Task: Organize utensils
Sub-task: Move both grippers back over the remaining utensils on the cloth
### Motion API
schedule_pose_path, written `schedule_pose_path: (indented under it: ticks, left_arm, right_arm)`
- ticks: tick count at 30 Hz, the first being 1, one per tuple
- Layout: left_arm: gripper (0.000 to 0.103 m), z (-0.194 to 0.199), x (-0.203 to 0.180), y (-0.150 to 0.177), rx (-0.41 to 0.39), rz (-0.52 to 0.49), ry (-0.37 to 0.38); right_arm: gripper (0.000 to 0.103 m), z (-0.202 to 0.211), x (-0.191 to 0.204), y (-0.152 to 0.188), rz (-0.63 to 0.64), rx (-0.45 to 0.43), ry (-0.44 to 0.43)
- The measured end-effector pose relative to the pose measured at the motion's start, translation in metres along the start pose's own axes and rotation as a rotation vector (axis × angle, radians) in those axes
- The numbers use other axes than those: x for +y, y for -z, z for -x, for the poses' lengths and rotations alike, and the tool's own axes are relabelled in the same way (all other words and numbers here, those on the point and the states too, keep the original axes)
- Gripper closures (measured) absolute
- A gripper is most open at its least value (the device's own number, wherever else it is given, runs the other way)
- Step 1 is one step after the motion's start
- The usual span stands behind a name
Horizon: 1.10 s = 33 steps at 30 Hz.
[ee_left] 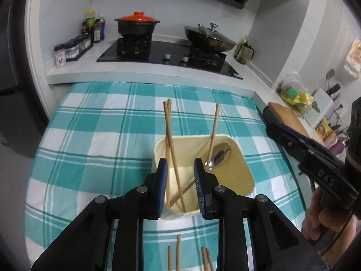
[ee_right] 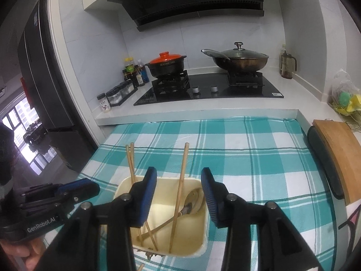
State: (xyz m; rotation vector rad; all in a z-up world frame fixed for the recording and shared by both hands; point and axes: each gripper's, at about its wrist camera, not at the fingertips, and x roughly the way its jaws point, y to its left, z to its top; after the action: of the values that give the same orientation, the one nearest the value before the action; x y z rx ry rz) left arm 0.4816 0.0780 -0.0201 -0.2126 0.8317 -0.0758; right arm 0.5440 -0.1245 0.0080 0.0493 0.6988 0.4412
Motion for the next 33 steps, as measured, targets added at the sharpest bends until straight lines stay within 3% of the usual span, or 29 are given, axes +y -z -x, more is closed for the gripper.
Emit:
schedule_pose_path:
  ticks: [1,3,6,10,14,16,19,22,24,28,31,33]
  left_arm:
    - [0.066,0.006,0.004,0.009,0.005,-0.007,-0.014]
    - [0.048,0.018,0.014,0.030,0.015,-0.017,-0.028]
    - [0.032,0.028,0.033,0.073,0.050,-0.037,-0.038]
    - [0.029,0.020,0.062,0.150,0.120,-0.084,-0.104]
    - [0.029,-0.007,0.087,0.211,0.187,-0.076,-0.159]
    - [0.029,-0.015,0.093,0.225,0.177,-0.064,-0.160]
    - [0.026,-0.020,0.091,0.232,0.131,-0.080,-0.185]
    - [0.014,-0.025,0.086,0.236,0.107,-0.092,-0.208]
    - [0.000,-0.029,0.086,0.235,0.108,-0.087,-0.259]
    - [0.000,-0.034,0.096,0.230,0.108,-0.030,-0.241]
    - [0.000,-0.035,0.097,0.230,0.098,-0.024,-0.243]
    - [0.000,-0.035,0.098,0.231,0.098,-0.024,-0.242]
  right_arm:
    - [0.061,0.008,0.001,0.002,0.006,-0.011,-0.002]
    - [0.061,0.026,0.001,0.009,0.023,-0.024,-0.008]
    - [0.061,0.054,-0.001,0.032,0.055,-0.021,-0.009]
    - [0.061,0.084,-0.012,0.093,0.107,0.016,0.039]
    - [0.061,0.087,-0.040,0.181,0.141,0.123,0.131]
    - [0.061,0.079,-0.059,0.220,0.119,0.199,0.182]
    - [0.061,0.071,-0.083,0.256,0.096,0.237,0.263]
    - [0.059,0.068,-0.103,0.270,0.027,0.225,0.275]
    - [0.051,0.068,-0.104,0.269,0.022,0.221,0.302]
    - [0.028,0.064,-0.112,0.272,-0.019,0.239,0.337]
    - [0.002,0.063,-0.121,0.275,-0.067,0.257,0.343]
    - [0.000,0.059,-0.121,0.275,-0.060,0.271,0.342]
